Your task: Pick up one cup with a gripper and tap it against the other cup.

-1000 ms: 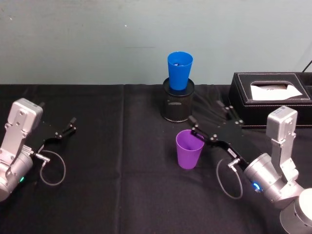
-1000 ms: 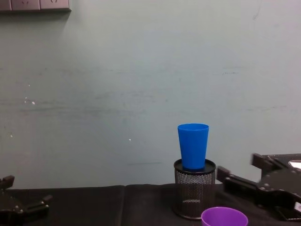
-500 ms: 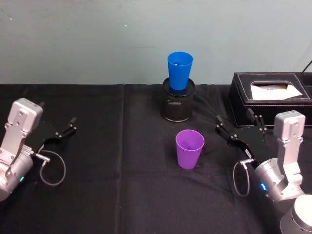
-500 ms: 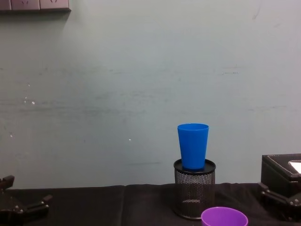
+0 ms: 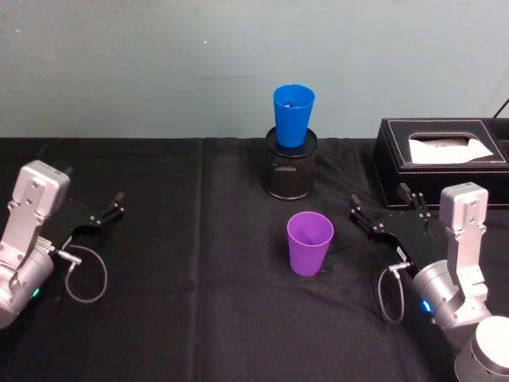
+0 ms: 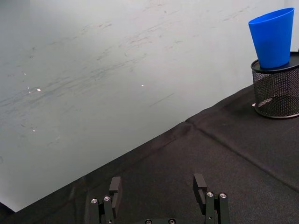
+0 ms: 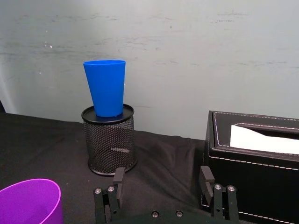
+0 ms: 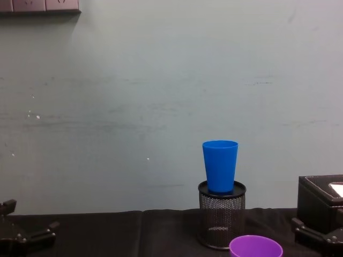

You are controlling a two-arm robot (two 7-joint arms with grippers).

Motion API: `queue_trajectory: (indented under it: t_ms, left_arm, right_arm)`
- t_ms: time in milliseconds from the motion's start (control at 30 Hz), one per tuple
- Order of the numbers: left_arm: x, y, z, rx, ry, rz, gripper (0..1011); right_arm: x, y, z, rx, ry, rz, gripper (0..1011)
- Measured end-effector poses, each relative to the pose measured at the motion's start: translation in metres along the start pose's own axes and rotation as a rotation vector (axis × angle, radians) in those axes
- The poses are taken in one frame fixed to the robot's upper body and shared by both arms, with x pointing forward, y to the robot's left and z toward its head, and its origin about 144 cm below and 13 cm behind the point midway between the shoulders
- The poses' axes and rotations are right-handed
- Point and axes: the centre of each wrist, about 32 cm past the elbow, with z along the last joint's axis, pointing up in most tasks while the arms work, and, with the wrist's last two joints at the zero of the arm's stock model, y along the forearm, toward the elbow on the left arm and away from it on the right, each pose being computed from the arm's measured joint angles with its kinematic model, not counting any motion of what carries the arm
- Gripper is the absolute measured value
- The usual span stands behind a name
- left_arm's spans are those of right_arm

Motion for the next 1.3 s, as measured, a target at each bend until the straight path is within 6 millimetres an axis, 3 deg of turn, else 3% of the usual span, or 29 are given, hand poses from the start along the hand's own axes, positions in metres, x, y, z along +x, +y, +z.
queue_trajectory:
  t_ms: [1300]
  left_arm:
    - [0.0000,0.0000,0.0000,0.000,0.000,0.000,1000]
  right_arm:
    - [-0.0002,-0.0006,0.0016,0.007,-0.003,0.002,1002]
